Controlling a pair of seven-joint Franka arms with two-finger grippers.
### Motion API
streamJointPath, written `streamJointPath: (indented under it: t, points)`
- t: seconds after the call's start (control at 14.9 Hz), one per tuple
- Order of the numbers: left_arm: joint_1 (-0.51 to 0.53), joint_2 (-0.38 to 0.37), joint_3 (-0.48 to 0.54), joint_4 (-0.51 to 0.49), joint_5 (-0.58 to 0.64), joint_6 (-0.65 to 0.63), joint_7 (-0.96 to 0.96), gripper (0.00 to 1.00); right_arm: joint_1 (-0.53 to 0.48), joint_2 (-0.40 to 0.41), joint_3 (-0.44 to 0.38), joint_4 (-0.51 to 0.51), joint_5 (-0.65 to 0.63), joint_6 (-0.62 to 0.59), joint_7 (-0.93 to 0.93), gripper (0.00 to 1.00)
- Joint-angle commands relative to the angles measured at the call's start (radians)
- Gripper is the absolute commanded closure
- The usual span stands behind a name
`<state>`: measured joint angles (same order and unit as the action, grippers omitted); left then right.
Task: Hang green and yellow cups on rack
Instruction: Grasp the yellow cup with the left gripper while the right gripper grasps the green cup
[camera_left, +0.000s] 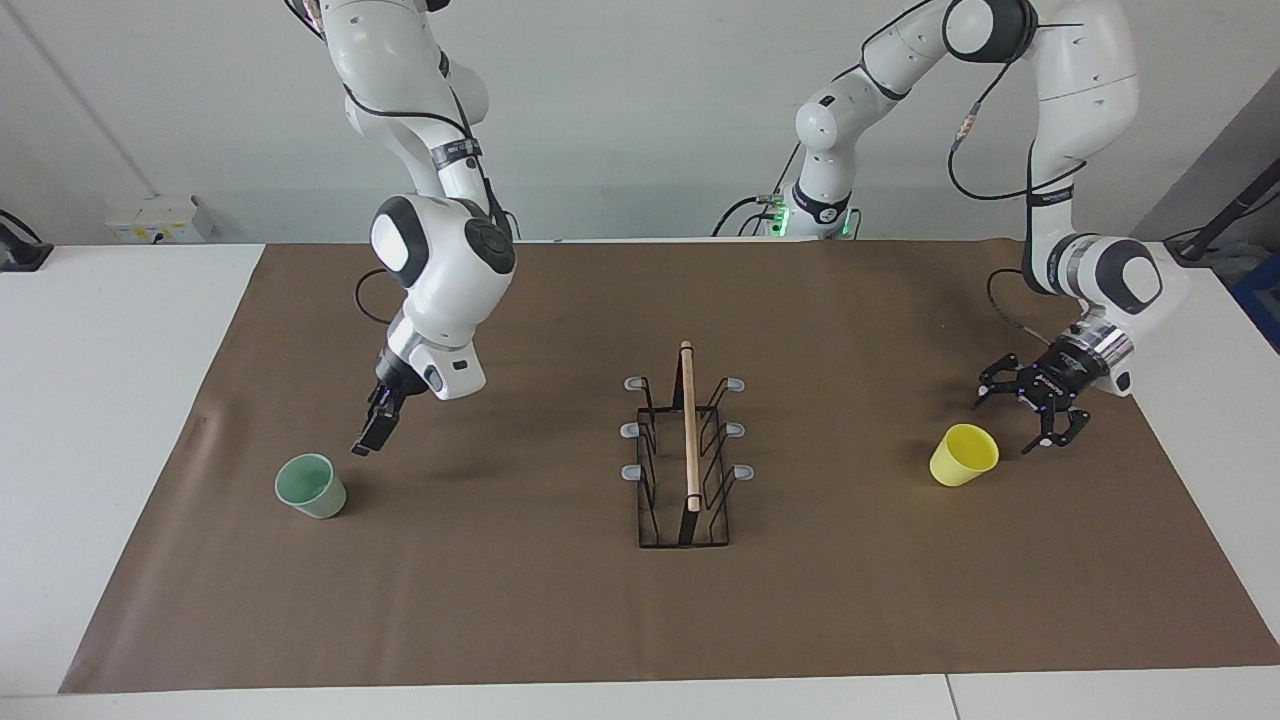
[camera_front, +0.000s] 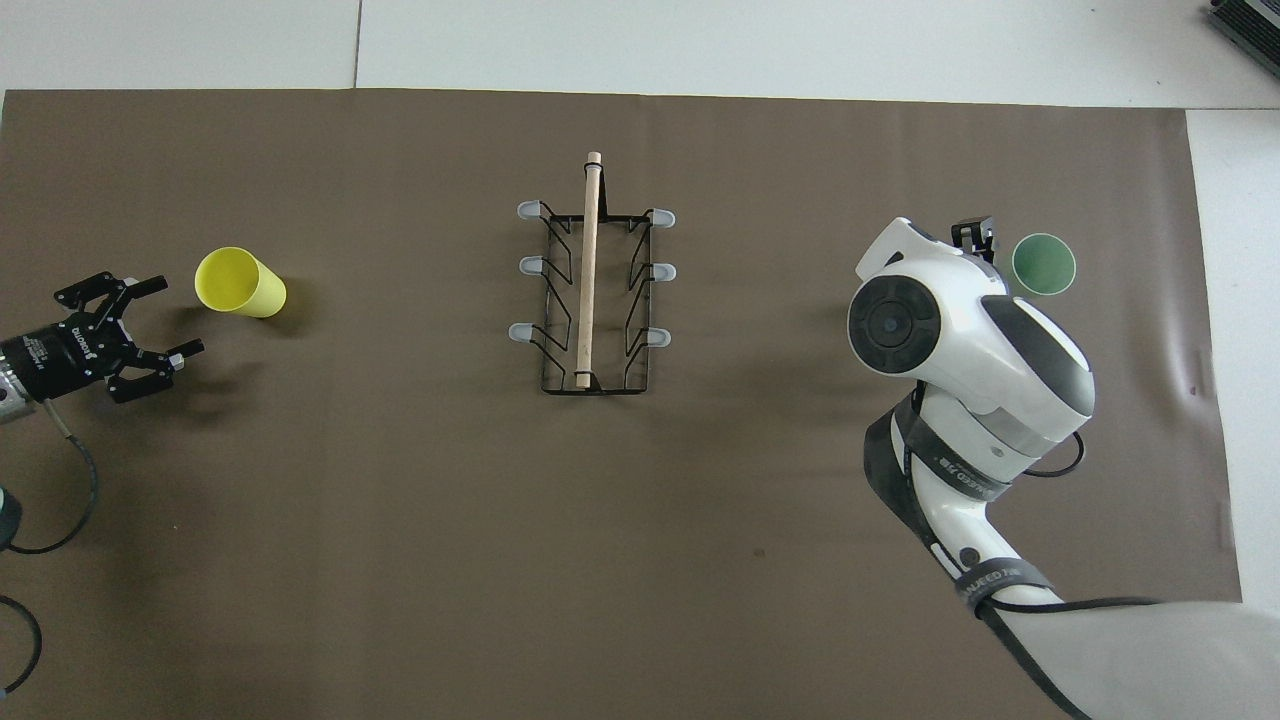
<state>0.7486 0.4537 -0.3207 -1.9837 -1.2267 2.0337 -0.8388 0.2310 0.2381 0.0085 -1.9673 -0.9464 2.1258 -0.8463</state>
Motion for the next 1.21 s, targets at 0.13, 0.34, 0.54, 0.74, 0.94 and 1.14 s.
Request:
streamJointPath:
  t: [0.13,0.34,0.54,0.74,0.94,1.14]
  points:
    - [0.031,0.046,-0.08,0.008,-0.076,0.052,0.052,0.0,0.024,0.116,0.001,-0.048,-0.221,0.039,-0.017,0.0]
    - [0.018,0.071,-0.083,0.019,-0.083,0.081,0.073,0.0,0.022,0.153,0.001,-0.051,-0.333,0.042,-0.008,0.0]
    - [0.014,0.092,-0.09,0.019,-0.103,0.091,0.125,0.0,-0.002,0.182,-0.001,-0.054,-0.448,0.051,0.062,0.0]
    - [0.014,0.103,-0.101,0.02,-0.109,0.103,0.139,0.0,-0.05,0.185,-0.001,-0.059,-0.584,0.092,0.142,0.0]
    - [0.015,0.112,-0.126,0.028,-0.137,0.128,0.148,0.0,-0.088,0.194,-0.001,-0.064,-0.647,0.141,0.216,0.0]
    - [0.014,0.117,-0.141,0.028,-0.169,0.143,0.171,0.0,-0.111,0.196,-0.001,-0.062,-0.654,0.149,0.225,0.0]
